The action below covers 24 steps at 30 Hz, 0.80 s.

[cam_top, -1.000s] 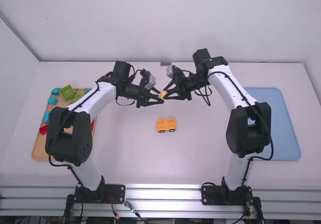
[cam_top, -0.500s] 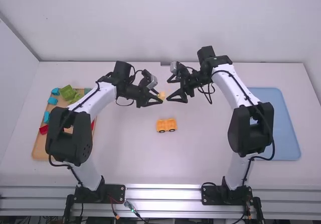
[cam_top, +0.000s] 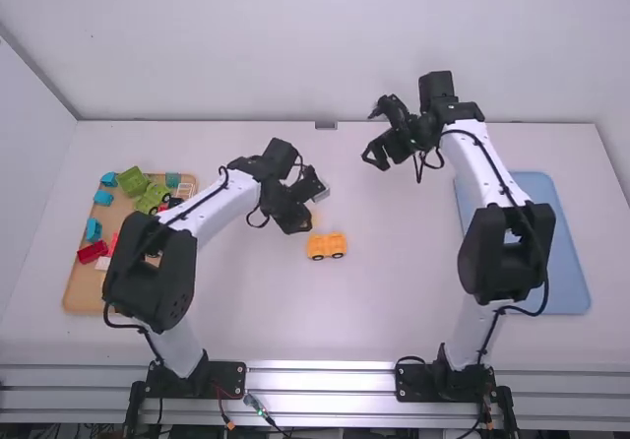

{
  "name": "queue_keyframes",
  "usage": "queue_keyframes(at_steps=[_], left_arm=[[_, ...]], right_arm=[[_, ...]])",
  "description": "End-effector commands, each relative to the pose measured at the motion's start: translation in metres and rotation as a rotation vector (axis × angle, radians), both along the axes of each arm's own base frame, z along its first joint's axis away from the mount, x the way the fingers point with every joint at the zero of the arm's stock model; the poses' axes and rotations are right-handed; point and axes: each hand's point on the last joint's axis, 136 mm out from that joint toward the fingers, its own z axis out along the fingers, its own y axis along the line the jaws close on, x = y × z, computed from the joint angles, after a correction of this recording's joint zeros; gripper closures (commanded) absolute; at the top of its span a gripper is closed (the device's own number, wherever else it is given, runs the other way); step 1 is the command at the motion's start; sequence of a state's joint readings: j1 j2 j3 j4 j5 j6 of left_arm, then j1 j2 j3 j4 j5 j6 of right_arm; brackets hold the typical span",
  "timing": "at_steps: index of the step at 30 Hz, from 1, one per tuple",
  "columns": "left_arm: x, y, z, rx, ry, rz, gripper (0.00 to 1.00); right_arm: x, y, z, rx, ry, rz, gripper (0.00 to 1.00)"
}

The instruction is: Assemble lego blocks to make yellow taxi

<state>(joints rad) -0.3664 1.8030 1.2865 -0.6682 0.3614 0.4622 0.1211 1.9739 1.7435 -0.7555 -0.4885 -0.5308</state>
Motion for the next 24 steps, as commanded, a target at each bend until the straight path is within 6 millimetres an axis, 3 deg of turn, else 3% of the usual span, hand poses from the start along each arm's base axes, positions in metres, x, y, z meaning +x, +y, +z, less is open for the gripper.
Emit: queue_keyframes(at_steps=[1, 4, 8, 13, 17, 20, 21, 24], left_arm=[[-0.001, 0.036, -0.016, 0.215, 0.006, 0.089, 0.98], [-0.021, 0.068, -0.024, 0.368, 0.078, 0.109, 0.98], [-0.020, 0.068, -0.030, 0.361, 0.071, 0.123, 0.97], [-0.017, 0.068, -0.039, 0.332, 0.086, 0.273, 0.98], [-0.019, 0.069, -0.045, 0.304, 0.143, 0.484, 0.98], [-0.025, 0.071, -0.049, 0.274, 0.226, 0.755, 0.98], [-0.025, 0.071, -0.049, 0.272, 0.229, 0.769, 0.98], [-0.024, 0.073, -0.054, 0.228, 0.285, 1.046, 0.98]], right_arm=[[0.013, -0.030, -0.007, -0.133, 0.042, -0.258, 0.02], [0.011, -0.038, -0.011, -0.138, 0.082, -0.335, 0.01], [0.021, -0.039, -0.019, -0.107, 0.068, -0.398, 0.01], [0.026, -0.063, -0.024, -0.150, -0.001, -0.656, 0.01], [0.020, -0.072, -0.014, -0.215, -0.150, -0.778, 0.02], [0.016, -0.061, 0.001, -0.181, -0.274, -0.787, 0.01], [0.016, -0.060, 0.002, -0.173, -0.280, -0.786, 0.01], [0.013, -0.054, 0.008, -0.103, -0.300, -0.758, 0.01]])
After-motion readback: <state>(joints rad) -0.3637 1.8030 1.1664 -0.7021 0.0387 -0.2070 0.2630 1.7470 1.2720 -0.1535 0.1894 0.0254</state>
